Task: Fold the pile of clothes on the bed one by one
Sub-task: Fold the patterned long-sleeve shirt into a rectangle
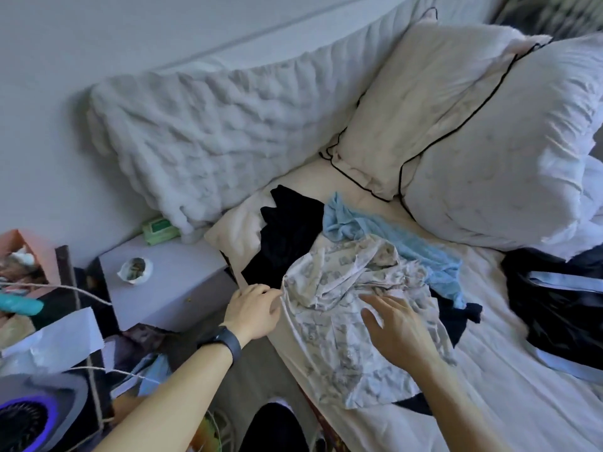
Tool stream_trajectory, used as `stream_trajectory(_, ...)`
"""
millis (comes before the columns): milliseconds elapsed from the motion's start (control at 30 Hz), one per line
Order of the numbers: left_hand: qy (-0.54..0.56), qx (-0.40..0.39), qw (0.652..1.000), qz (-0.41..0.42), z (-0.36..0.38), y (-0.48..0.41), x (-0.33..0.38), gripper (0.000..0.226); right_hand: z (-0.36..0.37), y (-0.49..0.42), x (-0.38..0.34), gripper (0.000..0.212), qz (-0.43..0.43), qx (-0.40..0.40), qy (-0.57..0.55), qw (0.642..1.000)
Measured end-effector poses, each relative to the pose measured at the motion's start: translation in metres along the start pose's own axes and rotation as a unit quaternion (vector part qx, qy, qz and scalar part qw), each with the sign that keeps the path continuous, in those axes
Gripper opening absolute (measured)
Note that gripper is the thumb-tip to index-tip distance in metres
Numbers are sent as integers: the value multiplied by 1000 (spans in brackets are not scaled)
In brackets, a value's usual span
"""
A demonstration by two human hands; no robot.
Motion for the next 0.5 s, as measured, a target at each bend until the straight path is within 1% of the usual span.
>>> stream_trajectory(67,7,-34,999,4,19,-27,-18,49,42,-29,4,42,42,-82,19,996)
stream_trajectory(133,7,-64,998,11,35,-58,-37,50,86,-59,8,45,89,-163,19,982)
stream_trajectory(233,-3,-111,993,25,58,-110,-68,51,142,-97,17,50,177,-261,-12,949)
stream_trajectory(300,-24,-138,989,40,69,-144,-87,54,169,-117,24,52,261,-299,-71,915)
stream_trajectory(333,-36,-145,988,47,74,-160,-96,57,180,-126,28,54,302,-306,-101,897)
stream_trajectory(400,-65,-136,986,63,79,-192,-112,63,199,-143,37,59,374,-293,-144,868)
stream_trajectory(500,-85,-144,983,80,93,-230,-136,67,213,-178,41,67,430,-228,-222,845)
Point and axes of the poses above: each hand's wrist, its own y-axis away from the middle knuckle, its own z-axis out of the palm, x = y × z, the point moved 10 cm from there along -y, towards the middle knuckle, and after that the axes turned 14 degrees about z, right-handed, at the moved point
